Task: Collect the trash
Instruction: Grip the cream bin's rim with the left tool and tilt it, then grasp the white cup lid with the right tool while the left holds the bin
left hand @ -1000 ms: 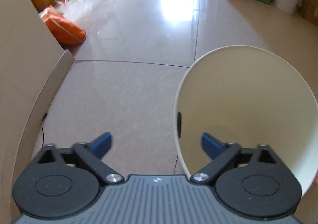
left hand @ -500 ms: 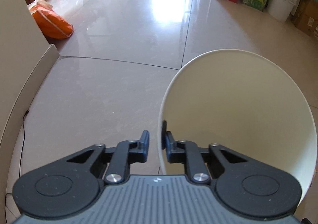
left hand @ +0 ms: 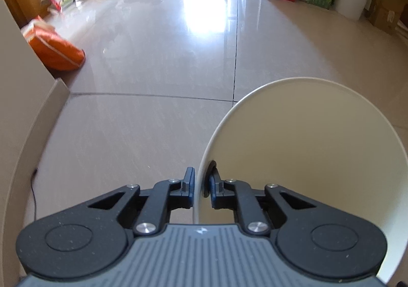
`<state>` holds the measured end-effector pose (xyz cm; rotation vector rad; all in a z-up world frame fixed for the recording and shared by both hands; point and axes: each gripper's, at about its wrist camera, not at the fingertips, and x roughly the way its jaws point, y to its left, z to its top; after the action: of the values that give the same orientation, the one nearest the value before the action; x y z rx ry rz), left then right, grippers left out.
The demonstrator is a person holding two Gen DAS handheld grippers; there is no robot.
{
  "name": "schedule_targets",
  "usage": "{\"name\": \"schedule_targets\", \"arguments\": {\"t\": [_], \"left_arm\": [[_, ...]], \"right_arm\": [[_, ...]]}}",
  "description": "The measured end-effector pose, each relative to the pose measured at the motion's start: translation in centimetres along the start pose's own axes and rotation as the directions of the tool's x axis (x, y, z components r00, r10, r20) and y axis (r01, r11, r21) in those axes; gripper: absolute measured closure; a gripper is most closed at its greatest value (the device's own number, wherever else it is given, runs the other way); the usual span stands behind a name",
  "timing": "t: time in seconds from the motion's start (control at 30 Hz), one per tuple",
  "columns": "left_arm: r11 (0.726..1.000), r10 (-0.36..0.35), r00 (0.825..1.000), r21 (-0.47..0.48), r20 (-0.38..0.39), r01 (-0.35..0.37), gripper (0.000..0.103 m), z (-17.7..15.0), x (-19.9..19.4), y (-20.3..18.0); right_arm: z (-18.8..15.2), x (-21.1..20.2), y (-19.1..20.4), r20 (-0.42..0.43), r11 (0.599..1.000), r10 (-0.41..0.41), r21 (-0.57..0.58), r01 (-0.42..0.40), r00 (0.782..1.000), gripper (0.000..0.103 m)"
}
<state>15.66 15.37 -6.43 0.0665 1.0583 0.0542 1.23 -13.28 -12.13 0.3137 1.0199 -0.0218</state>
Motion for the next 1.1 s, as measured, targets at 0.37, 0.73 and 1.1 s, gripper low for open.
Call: {"name": "schedule_targets", "arguments": {"t": [0.37,0.73,1.1], "left_arm": [[0.998,0.016,0.998,0.065,0.060,-0.020,0.091,-0.3,-0.2,-0.6],[0.997,0.003,0.998,0.081,0.068,-0.008,0.091,0.1,0.2,-0.3],[0.998,0.003,0.997,0.062,0.082,-0.008,0.091,-0.2,0.2,-0.4]], "right_arm": [[-0.9,1.0,-0.5,-0.014,1.000,0.025,0.009,-0.025,1.000,0.000],[-4.1,4.2,-1.0,0.009,1.000,0.029,0.004,-0.029,1.000,0.000],[-4.5,11.5,1.2,0.066,0.998,0.052,-0.032,-0.050,0.996,0.018]]}}
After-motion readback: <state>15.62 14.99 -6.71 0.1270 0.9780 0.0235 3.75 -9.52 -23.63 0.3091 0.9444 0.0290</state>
